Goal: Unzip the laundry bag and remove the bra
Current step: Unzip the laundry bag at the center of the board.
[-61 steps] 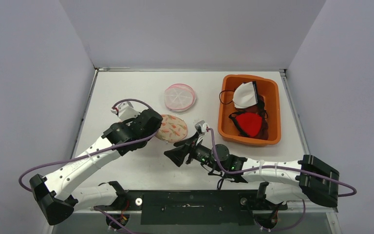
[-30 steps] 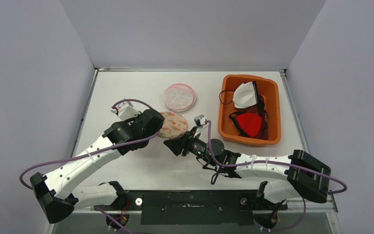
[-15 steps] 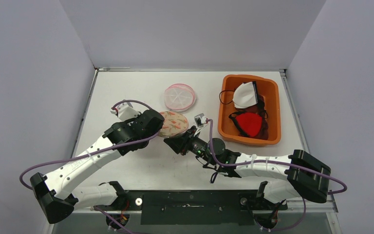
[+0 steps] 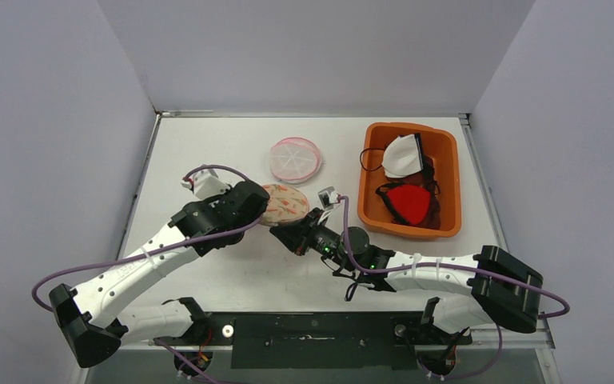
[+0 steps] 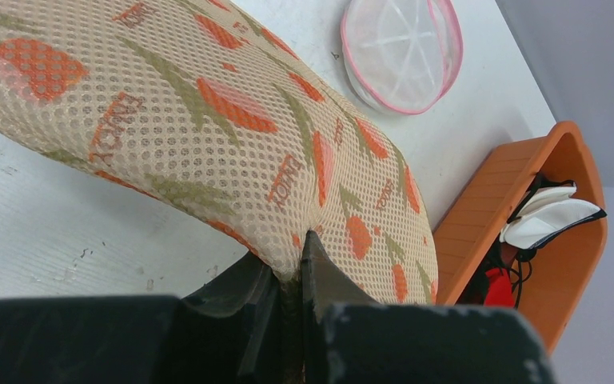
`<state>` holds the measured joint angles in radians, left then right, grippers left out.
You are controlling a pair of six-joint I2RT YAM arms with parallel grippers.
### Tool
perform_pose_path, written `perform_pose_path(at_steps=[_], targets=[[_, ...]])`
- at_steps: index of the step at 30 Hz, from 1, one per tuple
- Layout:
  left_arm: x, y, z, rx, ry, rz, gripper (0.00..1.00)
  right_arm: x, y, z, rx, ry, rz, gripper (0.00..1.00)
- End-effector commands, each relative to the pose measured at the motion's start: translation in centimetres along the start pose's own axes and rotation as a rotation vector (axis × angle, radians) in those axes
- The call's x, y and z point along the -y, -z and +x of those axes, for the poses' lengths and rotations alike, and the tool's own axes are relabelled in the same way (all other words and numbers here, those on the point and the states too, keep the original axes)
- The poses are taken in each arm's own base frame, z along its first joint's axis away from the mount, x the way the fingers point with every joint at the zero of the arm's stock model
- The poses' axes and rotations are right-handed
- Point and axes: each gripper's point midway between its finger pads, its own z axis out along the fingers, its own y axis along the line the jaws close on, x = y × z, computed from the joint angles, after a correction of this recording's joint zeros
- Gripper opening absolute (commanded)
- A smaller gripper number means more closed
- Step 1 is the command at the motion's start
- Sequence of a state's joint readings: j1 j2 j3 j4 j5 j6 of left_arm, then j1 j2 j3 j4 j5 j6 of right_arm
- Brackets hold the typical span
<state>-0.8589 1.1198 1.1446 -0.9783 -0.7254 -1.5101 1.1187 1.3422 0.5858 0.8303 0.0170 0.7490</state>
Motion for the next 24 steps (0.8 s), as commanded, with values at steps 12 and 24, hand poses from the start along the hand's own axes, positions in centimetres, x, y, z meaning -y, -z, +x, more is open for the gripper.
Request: perform_pose_path(at_steps=[12,24], targets=[[0.7,0.2,0.4,-0.006,0.004,0.113,0.00,2.6,1.5,-0.3,-0.053,0.198,0.173,0.05],[-0.6,-1.1,2.5,-0.041,-0.078,0.149,0.00,5.5,4.1,1.7,-0.164,0.334,0.318,0.05]])
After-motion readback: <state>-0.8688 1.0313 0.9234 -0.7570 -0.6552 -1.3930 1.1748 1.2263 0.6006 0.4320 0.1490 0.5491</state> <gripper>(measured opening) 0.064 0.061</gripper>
